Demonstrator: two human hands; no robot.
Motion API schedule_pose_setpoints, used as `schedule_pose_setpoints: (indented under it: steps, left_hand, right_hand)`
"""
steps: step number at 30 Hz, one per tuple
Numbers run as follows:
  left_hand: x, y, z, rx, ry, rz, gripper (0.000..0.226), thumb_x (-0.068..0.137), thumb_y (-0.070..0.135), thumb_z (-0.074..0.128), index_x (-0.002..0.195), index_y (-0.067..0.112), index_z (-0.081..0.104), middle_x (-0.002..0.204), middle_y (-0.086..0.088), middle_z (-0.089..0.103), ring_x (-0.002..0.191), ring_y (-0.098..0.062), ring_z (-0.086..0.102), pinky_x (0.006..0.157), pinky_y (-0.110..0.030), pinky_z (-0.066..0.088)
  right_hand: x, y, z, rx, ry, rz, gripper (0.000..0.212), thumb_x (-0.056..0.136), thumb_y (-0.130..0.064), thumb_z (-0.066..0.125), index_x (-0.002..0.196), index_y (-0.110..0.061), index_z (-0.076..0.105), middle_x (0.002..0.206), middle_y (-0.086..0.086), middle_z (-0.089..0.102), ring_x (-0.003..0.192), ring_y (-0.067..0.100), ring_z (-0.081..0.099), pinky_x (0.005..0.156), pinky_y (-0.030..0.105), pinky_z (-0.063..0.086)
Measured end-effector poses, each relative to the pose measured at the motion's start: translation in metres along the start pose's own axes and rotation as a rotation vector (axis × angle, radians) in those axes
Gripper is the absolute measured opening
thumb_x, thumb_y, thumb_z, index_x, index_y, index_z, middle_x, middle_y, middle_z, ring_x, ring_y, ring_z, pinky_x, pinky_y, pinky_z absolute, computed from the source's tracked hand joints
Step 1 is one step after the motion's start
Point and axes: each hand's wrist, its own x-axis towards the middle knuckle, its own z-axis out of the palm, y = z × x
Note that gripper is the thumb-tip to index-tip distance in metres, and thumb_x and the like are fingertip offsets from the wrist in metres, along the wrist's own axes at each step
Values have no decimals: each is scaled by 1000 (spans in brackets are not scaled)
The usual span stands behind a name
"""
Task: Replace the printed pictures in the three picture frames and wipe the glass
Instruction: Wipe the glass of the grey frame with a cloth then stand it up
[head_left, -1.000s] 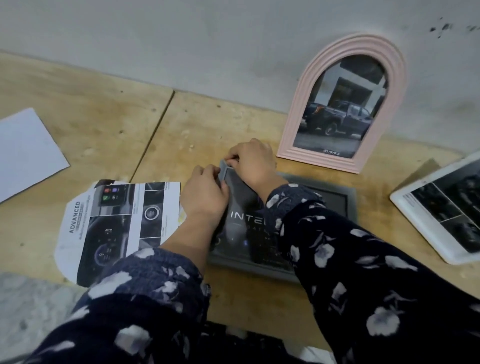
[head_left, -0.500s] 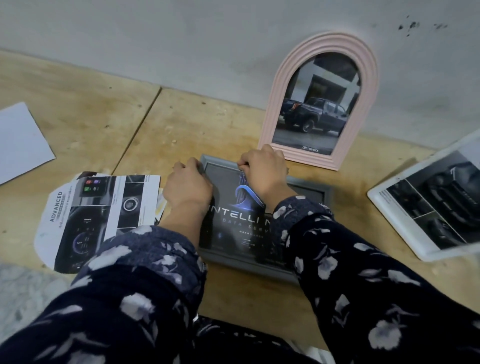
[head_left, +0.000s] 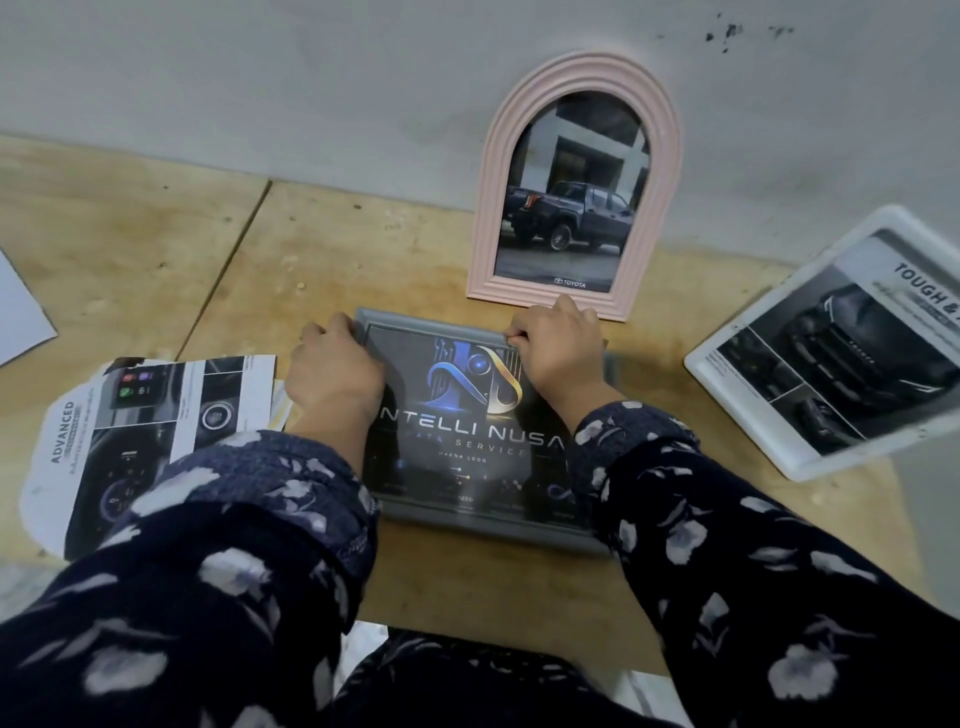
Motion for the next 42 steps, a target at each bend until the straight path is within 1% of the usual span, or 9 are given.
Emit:
schedule_pose_setpoints:
  steps: [8, 12, 16, 22, 26, 29, 33, 36, 42]
  left_hand:
    - [-1, 1, -3, 7, -25, 6, 34, 92, 20, 50, 126, 19, 49, 126, -15, 45, 112, -41, 51, 74, -41, 36]
    - [0, 2, -4, 39, -35, 4, 33, 92, 19, 50, 126, 19, 48, 126, -15, 45, 111, -43, 52, 73, -41, 35]
    - [0, 1, -3, 55, -33, 12, 32, 92, 20, 50, 124, 19, 48, 125, -15, 45, 109, -43, 53, 74, -41, 33]
    - [1, -1, -6, 75, -48, 37, 35, 91, 20, 52, 125, 17, 46, 126, -15, 44, 108, -43, 53, 73, -41, 35]
    - [-7, 7, 4, 114, 32, 56, 38, 89, 8, 50, 126, 12, 41, 134, -14, 30, 119, -37, 36, 76, -44, 36]
    - [-16, 34, 14, 199, 169, 373, 42, 89, 14, 53, 129, 19, 41, 138, -9, 31, 119, -31, 34, 88, -43, 35]
    - [-29, 89, 28, 195, 104, 878, 42, 92, 21, 52, 132, 21, 43, 134, -3, 43, 122, -26, 37, 93, -40, 33]
    - [-33, 119, 38, 230, 27, 972, 34, 95, 26, 50, 129, 23, 48, 129, -1, 48, 121, -24, 41, 90, -37, 33]
    - [-24, 140, 49, 266, -58, 901, 24, 93, 35, 57, 115, 24, 62, 118, -2, 57, 112, -26, 52, 81, -35, 40]
  right_hand:
    - [-22, 40, -5, 2, 208, 42, 14, 75, -15, 61, 64, -21, 67, 62, -3, 64, 70, 27, 53, 66, 29, 22]
    - [-32, 55, -10, -37, 168, 135, 17, 87, -20, 55, 82, -19, 71, 82, 0, 69, 88, 26, 52, 70, 31, 17]
    - [-45, 66, -13, -15, 165, 281, 16, 92, -25, 53, 92, -21, 68, 98, -2, 67, 94, 23, 52, 73, 32, 27]
    - [-43, 58, -11, 170, 127, 485, 11, 90, -24, 57, 90, -19, 67, 98, 4, 61, 90, 26, 56, 75, 34, 45]
    - [-44, 55, -13, 272, 130, 556, 12, 91, -23, 59, 93, -16, 69, 101, 5, 60, 90, 22, 54, 69, 27, 35]
    - [-44, 56, -17, 329, 108, 561, 13, 91, -22, 60, 96, -15, 70, 104, 6, 59, 95, 22, 55, 72, 25, 35]
    - [-46, 56, -17, 366, 130, 589, 11, 88, -20, 63, 96, -17, 70, 109, 8, 54, 98, 24, 54, 83, 27, 41]
    - [-45, 59, -19, 364, 96, 590, 10, 88, -21, 63, 96, -21, 68, 107, 7, 55, 100, 23, 54, 84, 26, 39]
    - [-46, 61, -17, 449, 130, 669, 6, 85, -23, 66, 90, -25, 69, 103, 2, 64, 96, 20, 61, 90, 35, 49]
